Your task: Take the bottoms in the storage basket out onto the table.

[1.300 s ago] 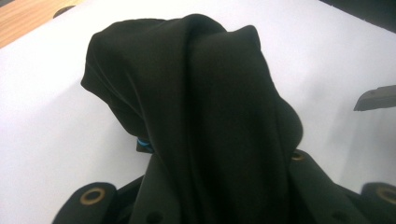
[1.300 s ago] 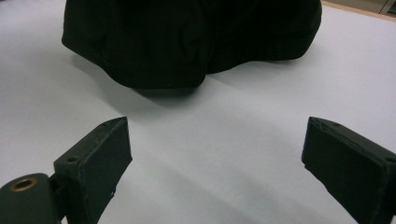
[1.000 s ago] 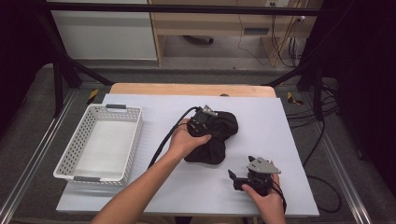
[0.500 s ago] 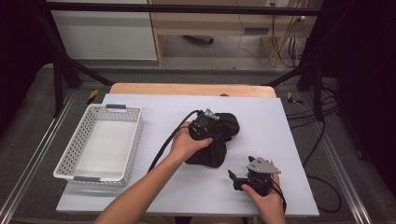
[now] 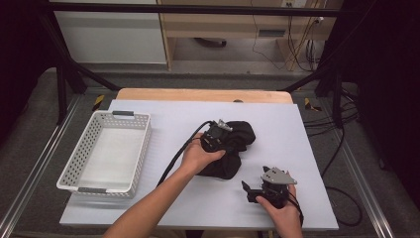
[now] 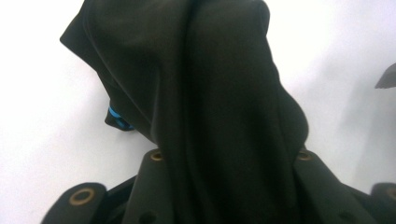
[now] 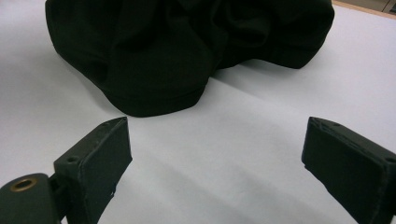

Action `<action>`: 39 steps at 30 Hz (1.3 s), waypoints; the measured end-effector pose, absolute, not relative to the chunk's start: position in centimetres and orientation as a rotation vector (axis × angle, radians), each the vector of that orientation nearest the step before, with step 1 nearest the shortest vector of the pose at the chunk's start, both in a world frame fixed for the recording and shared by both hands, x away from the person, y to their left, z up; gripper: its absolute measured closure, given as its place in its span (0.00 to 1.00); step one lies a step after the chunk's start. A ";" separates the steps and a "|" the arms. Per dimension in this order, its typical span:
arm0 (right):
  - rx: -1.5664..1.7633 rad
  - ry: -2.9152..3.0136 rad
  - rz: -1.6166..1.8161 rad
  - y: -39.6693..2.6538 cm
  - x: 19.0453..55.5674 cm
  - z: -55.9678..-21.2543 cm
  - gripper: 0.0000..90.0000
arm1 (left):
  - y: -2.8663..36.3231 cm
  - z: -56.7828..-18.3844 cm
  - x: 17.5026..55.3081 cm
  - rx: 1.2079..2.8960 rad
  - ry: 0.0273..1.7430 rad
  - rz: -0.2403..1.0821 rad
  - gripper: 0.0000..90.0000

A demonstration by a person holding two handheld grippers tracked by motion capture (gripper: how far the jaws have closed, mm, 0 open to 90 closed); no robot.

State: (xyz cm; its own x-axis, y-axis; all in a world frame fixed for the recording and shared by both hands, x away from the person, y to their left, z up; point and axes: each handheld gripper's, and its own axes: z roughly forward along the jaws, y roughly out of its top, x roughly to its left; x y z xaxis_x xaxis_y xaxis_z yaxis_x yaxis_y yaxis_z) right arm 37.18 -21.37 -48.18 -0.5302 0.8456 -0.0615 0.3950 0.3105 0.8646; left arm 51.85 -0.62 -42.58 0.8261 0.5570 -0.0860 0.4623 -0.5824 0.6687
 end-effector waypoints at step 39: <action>1.091 2.068 1.130 -21.3 37.1 -48.1 0.10 | 1.2 -40.9 50.2 2.251 0.752 0.227 0.21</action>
State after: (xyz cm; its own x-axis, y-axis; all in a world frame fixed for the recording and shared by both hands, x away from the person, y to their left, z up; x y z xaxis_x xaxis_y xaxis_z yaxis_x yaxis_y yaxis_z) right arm 37.10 -21.35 -48.14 -0.5281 0.8460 -0.0734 0.3951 0.3213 0.8606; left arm 50.22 1.20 -40.94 0.8127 0.5795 -0.0614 0.4487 -0.5550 0.7004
